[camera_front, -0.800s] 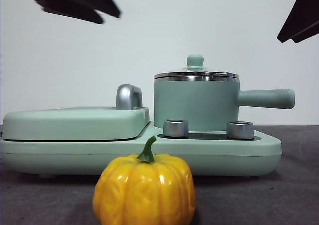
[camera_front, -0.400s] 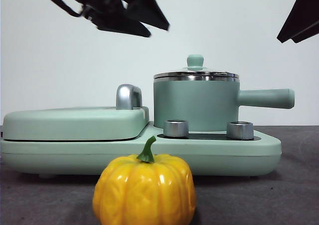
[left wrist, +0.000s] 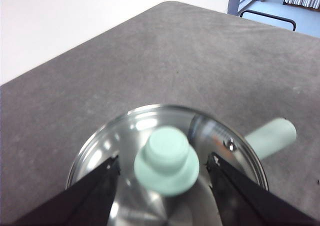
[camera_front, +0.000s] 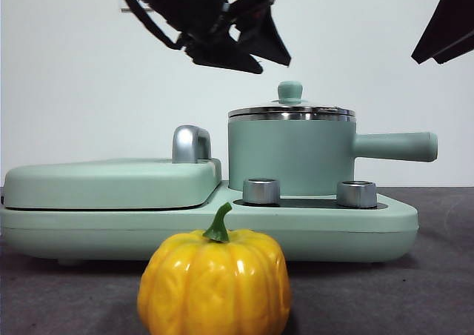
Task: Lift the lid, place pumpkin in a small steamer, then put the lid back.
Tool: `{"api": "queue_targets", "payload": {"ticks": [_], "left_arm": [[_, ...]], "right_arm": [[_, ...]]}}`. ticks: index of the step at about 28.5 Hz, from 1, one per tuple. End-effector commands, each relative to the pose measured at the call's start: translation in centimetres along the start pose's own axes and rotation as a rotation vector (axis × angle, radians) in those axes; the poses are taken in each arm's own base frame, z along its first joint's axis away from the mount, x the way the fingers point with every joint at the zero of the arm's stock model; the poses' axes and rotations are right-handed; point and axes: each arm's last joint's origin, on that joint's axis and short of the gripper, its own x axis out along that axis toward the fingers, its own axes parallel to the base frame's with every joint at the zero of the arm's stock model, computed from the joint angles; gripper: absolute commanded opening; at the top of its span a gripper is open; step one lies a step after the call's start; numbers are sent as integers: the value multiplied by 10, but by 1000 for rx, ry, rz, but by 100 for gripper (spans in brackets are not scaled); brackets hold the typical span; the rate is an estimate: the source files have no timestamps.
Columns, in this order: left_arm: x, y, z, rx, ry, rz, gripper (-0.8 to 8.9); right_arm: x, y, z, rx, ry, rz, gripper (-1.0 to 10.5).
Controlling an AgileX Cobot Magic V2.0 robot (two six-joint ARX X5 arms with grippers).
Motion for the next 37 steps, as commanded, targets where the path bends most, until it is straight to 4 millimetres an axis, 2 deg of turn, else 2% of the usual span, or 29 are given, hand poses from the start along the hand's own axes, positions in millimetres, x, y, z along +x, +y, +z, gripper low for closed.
{"api": "queue_targets", "payload": {"ticks": [1, 8, 23, 24, 25, 26, 27, 33, 37], "left_arm": [[13, -3, 6, 13, -19, -14, 285], [34, -4, -2, 16, -18, -23, 284], [45, -4, -15, 8, 18, -28, 279], [45, -4, -15, 9, 18, -28, 271], [45, -4, -14, 9, 16, -28, 218], [45, -3, -14, 10, 13, -27, 89], [45, -3, -14, 10, 9, -26, 8], [44, -3, -7, 24, -50, -11, 16], [35, -1, 3, 28, -72, 55, 16]], "right_arm": [[-2, -1, 7, 2, -24, -7, 293], [-2, -1, 7, 2, -24, -7, 293], [-2, -1, 7, 2, -23, -7, 293], [-2, -1, 7, 2, -23, -7, 293], [-2, -1, 7, 2, -23, -7, 293], [-2, -1, 7, 2, -23, -7, 293], [-2, -1, 7, 2, -23, -7, 293], [-2, -1, 7, 2, -23, -7, 293], [-2, -1, 7, 2, -23, -7, 293]]}}
